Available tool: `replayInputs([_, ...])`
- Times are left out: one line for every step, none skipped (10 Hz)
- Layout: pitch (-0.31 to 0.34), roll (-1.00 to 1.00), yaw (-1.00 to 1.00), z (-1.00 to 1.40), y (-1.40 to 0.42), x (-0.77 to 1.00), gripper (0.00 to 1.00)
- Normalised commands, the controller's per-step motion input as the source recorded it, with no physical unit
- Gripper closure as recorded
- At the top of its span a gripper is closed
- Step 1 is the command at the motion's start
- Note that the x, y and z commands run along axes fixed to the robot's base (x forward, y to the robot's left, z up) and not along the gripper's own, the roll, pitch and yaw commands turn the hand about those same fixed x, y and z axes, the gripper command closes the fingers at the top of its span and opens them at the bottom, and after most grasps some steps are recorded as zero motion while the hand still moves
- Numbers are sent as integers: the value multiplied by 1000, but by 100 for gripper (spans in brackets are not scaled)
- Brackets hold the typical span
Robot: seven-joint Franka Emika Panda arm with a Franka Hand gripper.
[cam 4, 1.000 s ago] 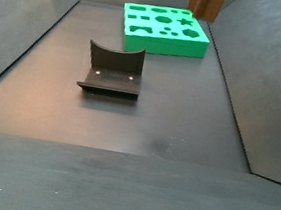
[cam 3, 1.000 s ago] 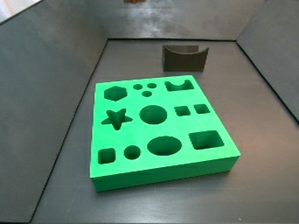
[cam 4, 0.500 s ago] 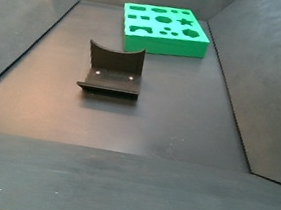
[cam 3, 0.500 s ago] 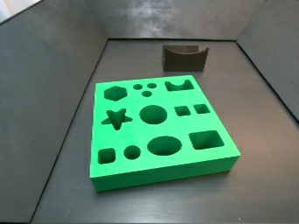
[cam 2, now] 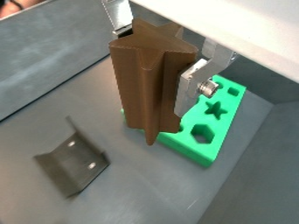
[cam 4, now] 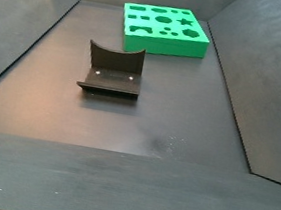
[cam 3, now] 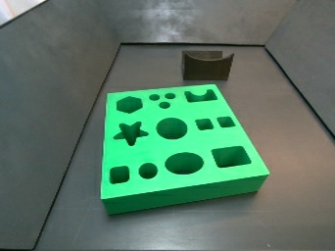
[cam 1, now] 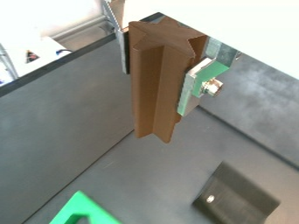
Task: Pick up the star object. Move up. Move to above the board. Insert the star object.
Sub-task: Move to above the board.
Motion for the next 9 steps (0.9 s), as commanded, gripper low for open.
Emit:
replayInputs([154, -12, 9, 27, -1000, 201, 100])
replayInputs([120, -3, 11, 29, -1000, 208, 100])
replayInputs([112, -19, 7, 31, -1000, 219, 100])
replayInputs([115, 1, 12, 35, -1000, 232, 100])
replayInputs([124, -4, 8, 39, -1000, 243, 100])
replayInputs([133, 0, 7, 50, -1000, 283, 100])
replayInputs([138, 4, 9, 46, -823, 249, 100])
replayInputs([134, 19, 10, 33, -433, 172, 100])
replayInputs([113, 24, 11, 32, -255, 118, 100])
